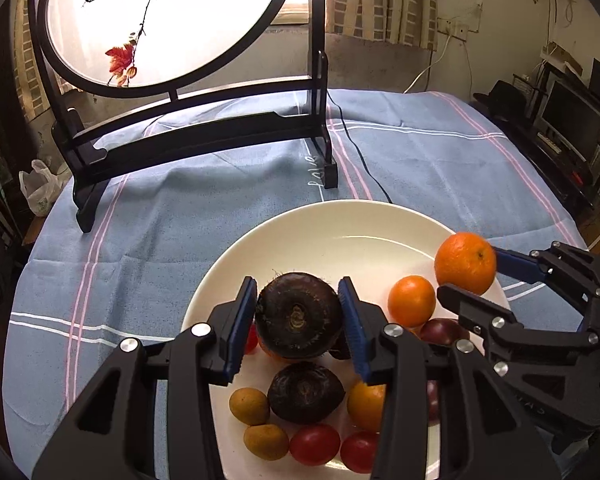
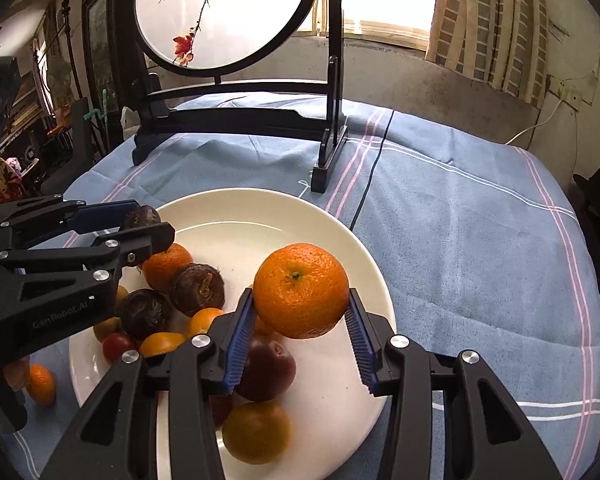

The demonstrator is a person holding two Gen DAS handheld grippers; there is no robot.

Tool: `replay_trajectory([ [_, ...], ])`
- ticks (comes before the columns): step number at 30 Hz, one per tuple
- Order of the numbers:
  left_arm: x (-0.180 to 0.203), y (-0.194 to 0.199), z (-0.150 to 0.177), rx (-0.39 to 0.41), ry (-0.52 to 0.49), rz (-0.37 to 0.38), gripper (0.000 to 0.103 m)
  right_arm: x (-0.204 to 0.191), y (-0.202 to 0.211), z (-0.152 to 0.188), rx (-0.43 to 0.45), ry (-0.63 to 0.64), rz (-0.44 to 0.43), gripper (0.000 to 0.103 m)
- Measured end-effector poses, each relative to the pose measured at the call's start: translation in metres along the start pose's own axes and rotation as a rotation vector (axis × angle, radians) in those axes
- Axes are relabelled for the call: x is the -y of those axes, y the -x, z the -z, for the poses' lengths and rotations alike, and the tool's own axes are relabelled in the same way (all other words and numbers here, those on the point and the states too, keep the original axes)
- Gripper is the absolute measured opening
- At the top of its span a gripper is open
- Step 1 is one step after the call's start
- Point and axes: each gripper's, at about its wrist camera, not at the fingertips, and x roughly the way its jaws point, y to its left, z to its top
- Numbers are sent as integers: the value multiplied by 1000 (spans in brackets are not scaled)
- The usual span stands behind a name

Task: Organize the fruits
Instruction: 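Place the passion fruit on the plate with the left tool while the right tool places the orange, then grasp the last orange with the left tool while the right tool grasps the last red tomato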

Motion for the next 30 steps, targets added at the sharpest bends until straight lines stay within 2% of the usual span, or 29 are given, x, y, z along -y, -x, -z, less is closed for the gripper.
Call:
replay_trajectory([
  [2,-1,0,1,15,5,-23,57,3,5,0,18,-17,-13,60],
  [6,-11,16,7,42,11,-5,57,2,31,8,50,2,-42,60],
  [10,-25,53,22,99,-4,9,57,-9,75,38,64,58,-115,61],
  [14,-41,95,51,159,-27,1,68,-33,102,86,14,139,-173,64],
  [17,-55,119,76,168,-29,-6,69,-53,101,117,-38,196,-178,64],
  [21,-70,141,112,161,-42,-9,70,-62,83,128,-101,203,-159,62],
  [26,-82,145,154,100,-58,-9,70,-69,61,126,-135,222,-112,47],
  [27,-81,143,161,82,-74,0,70,-72,59,127,-138,240,-99,39],
  [29,-76,138,174,64,-106,5,70,-75,58,129,-129,257,-90,37],
  [30,-73,135,179,48,-118,22,70,-75,61,130,-122,258,-84,30],
])
